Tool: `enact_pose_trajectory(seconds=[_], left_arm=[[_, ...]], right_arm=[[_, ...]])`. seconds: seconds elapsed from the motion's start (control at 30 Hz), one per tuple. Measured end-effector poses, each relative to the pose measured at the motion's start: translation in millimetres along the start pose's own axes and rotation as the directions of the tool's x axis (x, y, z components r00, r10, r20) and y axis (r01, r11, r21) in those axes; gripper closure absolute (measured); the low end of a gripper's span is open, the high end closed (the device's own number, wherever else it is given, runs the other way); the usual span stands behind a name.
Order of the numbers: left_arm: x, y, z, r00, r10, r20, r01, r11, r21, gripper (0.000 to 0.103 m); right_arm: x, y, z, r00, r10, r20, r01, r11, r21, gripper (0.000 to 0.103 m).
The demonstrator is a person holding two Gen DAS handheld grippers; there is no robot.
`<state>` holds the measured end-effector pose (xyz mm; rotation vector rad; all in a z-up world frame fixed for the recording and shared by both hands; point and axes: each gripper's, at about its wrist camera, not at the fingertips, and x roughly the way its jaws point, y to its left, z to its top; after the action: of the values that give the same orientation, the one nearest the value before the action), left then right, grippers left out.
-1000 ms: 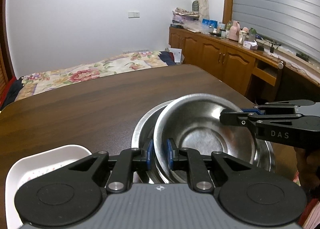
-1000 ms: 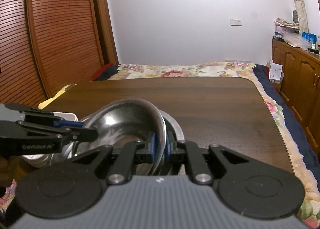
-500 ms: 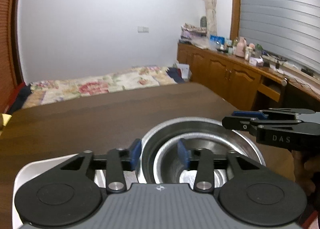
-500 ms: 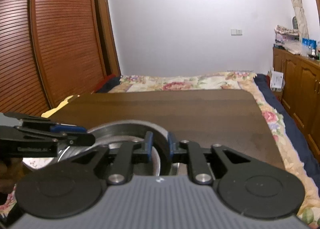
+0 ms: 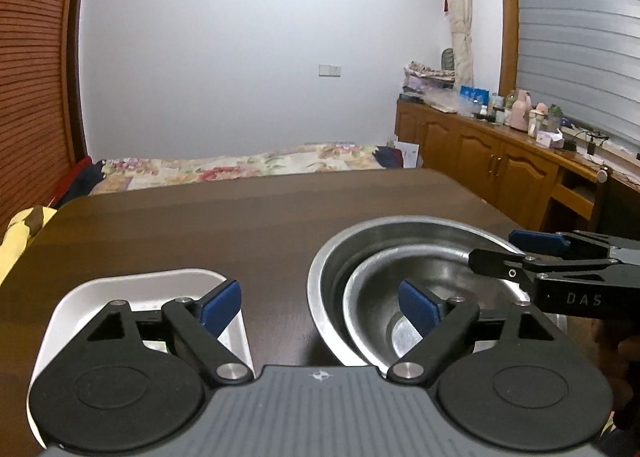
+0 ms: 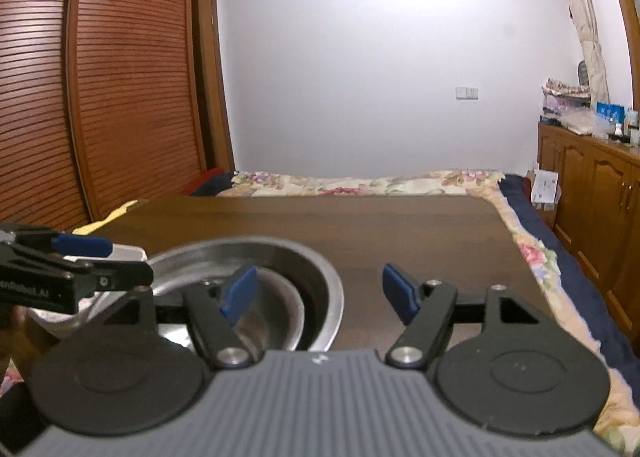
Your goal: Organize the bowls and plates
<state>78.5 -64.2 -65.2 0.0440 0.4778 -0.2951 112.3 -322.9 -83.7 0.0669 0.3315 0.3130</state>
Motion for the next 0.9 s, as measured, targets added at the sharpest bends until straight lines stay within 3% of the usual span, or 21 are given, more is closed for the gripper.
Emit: enact_pose_trajectory(seconds=[0.17, 0.43, 0.63, 0.9], left_arm=[[1.2, -2.6, -2.8, 1.0, -0.012, -0.004, 0.012, 1.0, -0.003, 0.017], [4.6, -3.6, -6.0, 0.999, -0.036, -0.028, 0.036, 0.999, -0.005, 0.04], [5.4, -4.4, -8.7, 0.998, -0.047, -0.038, 0.047, 0.999, -0.014, 0.051], [6.8, -7.4, -10.7, 0.998, -0.05, -0.042, 0.049, 0.999, -0.016, 0.061]], right_arm=[[0.8, 2.9, -2.0, 1.0, 0.005, 0.006, -0.005, 1.0, 0.0, 0.029], [0.0, 2.3, -2.4, 1.0, 0.011, -0.012, -0.011, 1.0, 0.016, 0.029], [0.0, 4.7, -3.9, 0.999, 0.032, -0.038, -0.03, 0.999, 0.037, 0.031], [3.2, 4.7, -6.2, 0.998, 0.038, -0.055, -0.036, 0.998, 0.041, 0.051]])
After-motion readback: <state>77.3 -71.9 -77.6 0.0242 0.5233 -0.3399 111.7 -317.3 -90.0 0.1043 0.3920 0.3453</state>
